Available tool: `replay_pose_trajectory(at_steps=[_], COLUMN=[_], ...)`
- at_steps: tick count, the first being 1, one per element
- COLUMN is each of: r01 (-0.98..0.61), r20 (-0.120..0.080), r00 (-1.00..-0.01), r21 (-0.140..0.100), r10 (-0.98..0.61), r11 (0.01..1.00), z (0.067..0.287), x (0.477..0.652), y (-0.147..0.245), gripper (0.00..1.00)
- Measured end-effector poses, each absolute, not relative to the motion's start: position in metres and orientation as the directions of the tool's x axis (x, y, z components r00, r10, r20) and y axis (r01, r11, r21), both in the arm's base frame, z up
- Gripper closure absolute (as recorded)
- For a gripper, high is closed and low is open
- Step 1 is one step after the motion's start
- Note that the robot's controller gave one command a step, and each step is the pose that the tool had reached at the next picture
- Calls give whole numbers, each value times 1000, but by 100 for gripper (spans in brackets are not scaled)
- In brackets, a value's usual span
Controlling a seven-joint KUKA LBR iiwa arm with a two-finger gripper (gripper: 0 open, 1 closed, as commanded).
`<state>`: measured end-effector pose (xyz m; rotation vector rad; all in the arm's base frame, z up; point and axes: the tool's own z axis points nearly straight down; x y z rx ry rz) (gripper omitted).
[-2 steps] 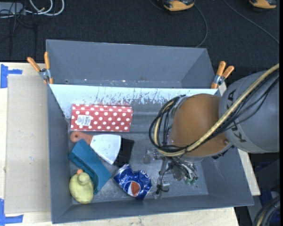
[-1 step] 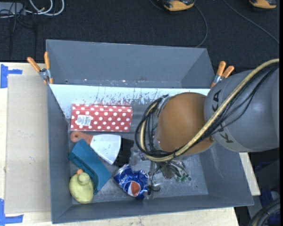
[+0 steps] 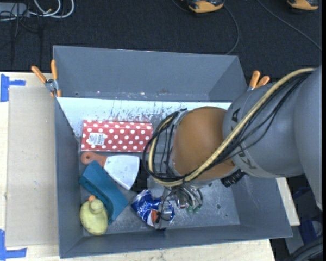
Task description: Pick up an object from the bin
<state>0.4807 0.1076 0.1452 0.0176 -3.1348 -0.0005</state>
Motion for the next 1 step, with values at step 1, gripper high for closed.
replay_pose_trajectory(at_steps=[1], r01=[-303], r20=[8], r00=[-953], r21=[2], r10=[-303], r11=[953], z=[80], x=[496], y=[86], gripper=[0])
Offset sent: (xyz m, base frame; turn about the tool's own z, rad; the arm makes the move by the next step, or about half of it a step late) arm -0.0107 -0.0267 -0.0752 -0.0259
